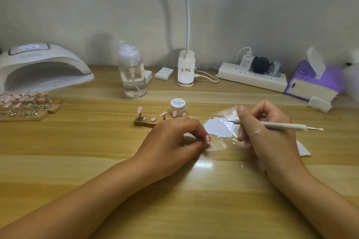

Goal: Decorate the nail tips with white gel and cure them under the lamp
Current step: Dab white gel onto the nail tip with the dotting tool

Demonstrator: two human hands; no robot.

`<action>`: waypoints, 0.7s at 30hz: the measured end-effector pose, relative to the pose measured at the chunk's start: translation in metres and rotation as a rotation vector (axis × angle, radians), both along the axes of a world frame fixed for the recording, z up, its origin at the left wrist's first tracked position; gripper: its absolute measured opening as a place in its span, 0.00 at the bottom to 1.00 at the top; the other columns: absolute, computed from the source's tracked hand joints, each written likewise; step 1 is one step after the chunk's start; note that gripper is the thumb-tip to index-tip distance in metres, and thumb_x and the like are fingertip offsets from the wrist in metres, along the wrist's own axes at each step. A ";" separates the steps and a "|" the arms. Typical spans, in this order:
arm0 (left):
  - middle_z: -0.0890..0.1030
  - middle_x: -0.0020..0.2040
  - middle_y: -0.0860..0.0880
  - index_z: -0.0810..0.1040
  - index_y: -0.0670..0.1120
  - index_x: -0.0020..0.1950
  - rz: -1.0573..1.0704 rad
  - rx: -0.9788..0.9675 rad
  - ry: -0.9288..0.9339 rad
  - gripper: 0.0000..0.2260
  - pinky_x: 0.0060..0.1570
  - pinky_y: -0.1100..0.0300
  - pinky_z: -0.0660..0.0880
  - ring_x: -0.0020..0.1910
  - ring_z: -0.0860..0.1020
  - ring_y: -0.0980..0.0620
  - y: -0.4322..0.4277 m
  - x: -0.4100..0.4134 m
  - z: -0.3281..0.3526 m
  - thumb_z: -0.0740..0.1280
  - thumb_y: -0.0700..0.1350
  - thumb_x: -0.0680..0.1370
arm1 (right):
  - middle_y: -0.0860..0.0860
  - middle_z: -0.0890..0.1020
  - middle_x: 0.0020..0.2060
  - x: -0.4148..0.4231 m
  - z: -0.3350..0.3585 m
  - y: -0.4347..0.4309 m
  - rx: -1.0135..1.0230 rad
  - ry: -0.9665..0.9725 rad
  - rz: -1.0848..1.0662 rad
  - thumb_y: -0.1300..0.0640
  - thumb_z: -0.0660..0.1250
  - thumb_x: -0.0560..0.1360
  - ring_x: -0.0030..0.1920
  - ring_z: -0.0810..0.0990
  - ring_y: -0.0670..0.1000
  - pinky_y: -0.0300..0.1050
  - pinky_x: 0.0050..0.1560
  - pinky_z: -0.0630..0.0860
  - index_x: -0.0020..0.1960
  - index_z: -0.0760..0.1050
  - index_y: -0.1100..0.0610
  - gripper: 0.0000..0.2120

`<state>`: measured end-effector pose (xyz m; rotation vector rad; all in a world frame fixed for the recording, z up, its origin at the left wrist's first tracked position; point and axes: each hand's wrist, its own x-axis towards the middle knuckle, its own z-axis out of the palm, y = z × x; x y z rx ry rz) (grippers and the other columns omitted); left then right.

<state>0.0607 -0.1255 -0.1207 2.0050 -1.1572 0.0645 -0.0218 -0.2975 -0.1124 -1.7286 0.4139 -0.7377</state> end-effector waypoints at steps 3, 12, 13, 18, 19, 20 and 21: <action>0.79 0.35 0.64 0.83 0.51 0.44 0.000 0.007 -0.016 0.02 0.40 0.73 0.62 0.33 0.71 0.73 0.000 0.001 0.000 0.73 0.44 0.75 | 0.55 0.79 0.25 -0.004 0.003 0.015 0.022 -0.087 0.046 0.50 0.69 0.77 0.23 0.72 0.48 0.40 0.25 0.70 0.39 0.68 0.58 0.16; 0.76 0.33 0.66 0.83 0.50 0.44 0.005 0.000 -0.022 0.02 0.46 0.76 0.63 0.33 0.72 0.74 0.002 0.000 0.000 0.74 0.43 0.75 | 0.57 0.76 0.22 -0.012 0.006 0.027 0.065 -0.096 0.128 0.63 0.70 0.75 0.21 0.70 0.46 0.35 0.24 0.67 0.34 0.66 0.54 0.17; 0.76 0.33 0.66 0.83 0.49 0.44 0.004 0.000 -0.023 0.02 0.44 0.75 0.63 0.33 0.72 0.74 0.002 0.000 0.000 0.74 0.43 0.75 | 0.55 0.76 0.21 -0.010 0.004 0.026 0.113 -0.030 0.143 0.65 0.68 0.73 0.21 0.68 0.48 0.36 0.22 0.65 0.32 0.65 0.54 0.16; 0.76 0.33 0.65 0.83 0.50 0.43 0.001 0.000 -0.015 0.03 0.42 0.75 0.63 0.33 0.72 0.73 0.002 0.001 0.000 0.74 0.42 0.74 | 0.54 0.74 0.18 -0.006 -0.001 0.022 0.103 0.119 0.154 0.59 0.68 0.65 0.21 0.66 0.52 0.39 0.21 0.62 0.28 0.66 0.53 0.12; 0.76 0.33 0.65 0.83 0.50 0.44 -0.002 0.001 -0.013 0.03 0.40 0.75 0.62 0.33 0.72 0.73 0.001 0.001 0.000 0.74 0.42 0.74 | 0.54 0.74 0.18 -0.005 -0.001 0.023 0.085 0.135 0.159 0.57 0.66 0.63 0.22 0.67 0.52 0.40 0.21 0.62 0.28 0.66 0.53 0.10; 0.76 0.33 0.66 0.83 0.50 0.44 -0.003 0.003 -0.010 0.03 0.40 0.75 0.62 0.33 0.72 0.73 0.001 0.001 0.000 0.74 0.42 0.74 | 0.54 0.75 0.19 -0.005 -0.002 0.023 0.073 0.144 0.161 0.56 0.65 0.62 0.22 0.68 0.52 0.40 0.21 0.63 0.28 0.66 0.53 0.08; 0.75 0.33 0.66 0.83 0.51 0.44 -0.002 0.004 -0.008 0.03 0.39 0.75 0.62 0.33 0.72 0.73 0.001 0.002 0.000 0.74 0.42 0.74 | 0.54 0.75 0.19 -0.005 -0.002 0.023 0.065 0.149 0.163 0.56 0.65 0.61 0.22 0.68 0.52 0.41 0.22 0.63 0.28 0.66 0.53 0.08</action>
